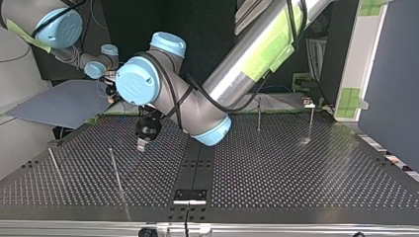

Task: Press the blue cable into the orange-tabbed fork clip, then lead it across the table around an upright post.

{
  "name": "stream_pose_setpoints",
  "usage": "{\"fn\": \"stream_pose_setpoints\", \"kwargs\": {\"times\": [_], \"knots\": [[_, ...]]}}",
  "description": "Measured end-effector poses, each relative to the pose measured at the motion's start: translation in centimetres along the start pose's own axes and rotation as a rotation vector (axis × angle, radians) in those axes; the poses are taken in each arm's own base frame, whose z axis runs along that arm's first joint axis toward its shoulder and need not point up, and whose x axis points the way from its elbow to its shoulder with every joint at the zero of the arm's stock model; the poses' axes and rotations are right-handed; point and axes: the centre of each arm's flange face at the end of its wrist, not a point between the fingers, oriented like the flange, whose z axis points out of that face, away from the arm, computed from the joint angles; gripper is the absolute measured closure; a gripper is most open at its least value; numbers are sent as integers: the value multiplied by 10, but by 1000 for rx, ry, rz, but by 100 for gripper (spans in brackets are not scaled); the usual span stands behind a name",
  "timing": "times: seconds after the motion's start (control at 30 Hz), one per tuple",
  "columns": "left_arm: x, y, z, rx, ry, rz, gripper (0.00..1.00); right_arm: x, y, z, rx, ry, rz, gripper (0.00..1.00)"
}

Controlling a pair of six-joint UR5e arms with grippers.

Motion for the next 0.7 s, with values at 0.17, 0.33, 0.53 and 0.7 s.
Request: {"fn": "stream_pose_setpoints", "kwargs": {"times": [0.17, 0.33, 0.53, 0.7], "knots": [[0, -1, -1, -1, 3, -6, 0, 0, 0, 0, 0, 0, 1, 100], [1, -4, -11, 7, 20, -10, 0, 0, 0, 0, 0, 0, 1, 100], [-9, -1, -27, 12, -12, -51, 0, 0, 1, 0, -1, -1, 2, 100], [-19, 5, -40, 12, -55, -110, 0, 0, 1, 0, -1, -1, 2, 100]]}}
